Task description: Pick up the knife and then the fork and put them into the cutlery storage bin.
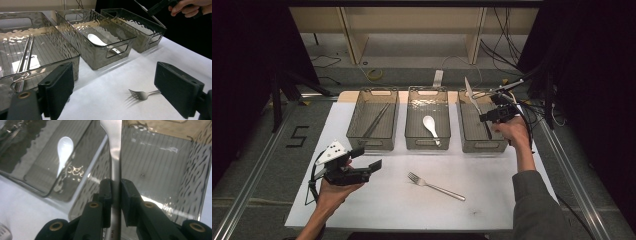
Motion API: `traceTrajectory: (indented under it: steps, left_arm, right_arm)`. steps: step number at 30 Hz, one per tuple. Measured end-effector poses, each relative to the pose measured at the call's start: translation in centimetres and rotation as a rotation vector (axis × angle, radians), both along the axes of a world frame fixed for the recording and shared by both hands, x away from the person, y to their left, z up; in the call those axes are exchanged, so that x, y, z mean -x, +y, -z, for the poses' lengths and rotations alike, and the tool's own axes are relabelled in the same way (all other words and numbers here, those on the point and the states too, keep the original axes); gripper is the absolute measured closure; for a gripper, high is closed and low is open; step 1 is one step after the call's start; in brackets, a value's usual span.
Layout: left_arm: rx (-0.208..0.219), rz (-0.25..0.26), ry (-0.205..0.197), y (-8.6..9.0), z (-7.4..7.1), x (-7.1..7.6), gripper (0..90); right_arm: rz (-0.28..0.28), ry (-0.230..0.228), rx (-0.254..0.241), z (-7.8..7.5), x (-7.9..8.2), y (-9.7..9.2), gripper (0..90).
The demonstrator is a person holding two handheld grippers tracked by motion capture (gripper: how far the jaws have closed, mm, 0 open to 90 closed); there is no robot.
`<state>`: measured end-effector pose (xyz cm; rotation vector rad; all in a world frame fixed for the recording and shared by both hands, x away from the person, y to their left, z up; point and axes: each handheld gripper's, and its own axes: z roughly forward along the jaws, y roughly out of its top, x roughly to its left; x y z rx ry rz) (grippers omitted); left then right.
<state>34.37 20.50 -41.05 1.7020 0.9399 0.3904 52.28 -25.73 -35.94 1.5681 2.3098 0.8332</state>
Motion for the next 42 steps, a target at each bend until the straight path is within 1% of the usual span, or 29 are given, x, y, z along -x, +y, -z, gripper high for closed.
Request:
traceTrajectory:
  steps: [4, 8, 10, 15, 17, 19, 23, 24, 27, 31, 33, 35, 39, 42]
  left_arm:
    - [0.005, -0.003, -0.001, 0.0, 0.0, 0.0, 15.7]
    - [0.004, -0.003, -0.002, 0.0, 0.0, 0.0, 15.7]
    - [0.005, -0.003, -0.002, 0.0, 0.0, 0.0, 15.7]
    - [0.006, -0.003, -0.003, 0.1, 0.0, 0.0, 15.7]
    - [0.006, -0.002, -0.004, 0.1, 0.0, 0.0, 15.7]
    - [0.006, -0.001, -0.004, 0.1, 0.0, 0.0, 15.7]
    - [0.006, -0.002, -0.003, 0.1, 0.0, 0.0, 15.7]
    - [0.006, -0.002, -0.003, 0.1, 0.0, 0.0, 15.7]
    - [0.006, 0.000, -0.004, 0.0, 0.0, 0.0, 15.7]
    - [0.006, -0.001, -0.004, 0.1, 0.0, 0.0, 15.7]
    - [0.006, -0.002, -0.003, 0.1, 0.0, 0.0, 15.7]
    - [0.005, 0.000, -0.005, 0.0, -0.1, 0.1, 15.7]
    - [0.005, 0.001, -0.004, 0.1, 0.0, 0.1, 15.7]
    - [0.004, 0.002, -0.004, 0.0, -0.1, 0.1, 15.7]
  right_arm:
    - [0.029, 0.017, 0.010, 0.5, -0.6, 0.0, 80.2]
    - [0.048, 0.015, 0.020, 1.0, -1.1, 0.0, 80.2]
    - [0.057, 0.018, 0.013, 1.1, -1.3, 0.0, 80.2]
    - [0.070, 0.019, 0.025, 1.6, -1.6, 0.2, 80.2]
    - [0.076, 0.021, 0.025, 1.8, -1.7, 0.2, 80.2]
    - [0.081, 0.024, 0.035, 1.9, -1.7, 0.3, 80.2]
    - [0.090, 0.022, 0.035, 2.2, -1.8, 0.3, 80.2]
    - [0.094, 0.028, 0.040, 2.3, -1.8, 0.3, 80.2]
    - [0.096, 0.036, 0.044, 2.8, -1.8, 0.2, 80.1]
    - [0.115, 0.039, 0.040, 3.4, -1.8, 0.1, 80.1]
    - [0.119, 0.040, 0.047, 3.8, -1.8, 0.2, 80.1]
    - [0.124, 0.048, 0.047, 4.1, -1.8, 0.2, 80.1]
    - [0.134, 0.050, 0.050, 4.4, -1.8, 0.3, 80.0]
    - [0.147, 0.056, 0.042, 4.5, -1.9, 0.3, 79.8]
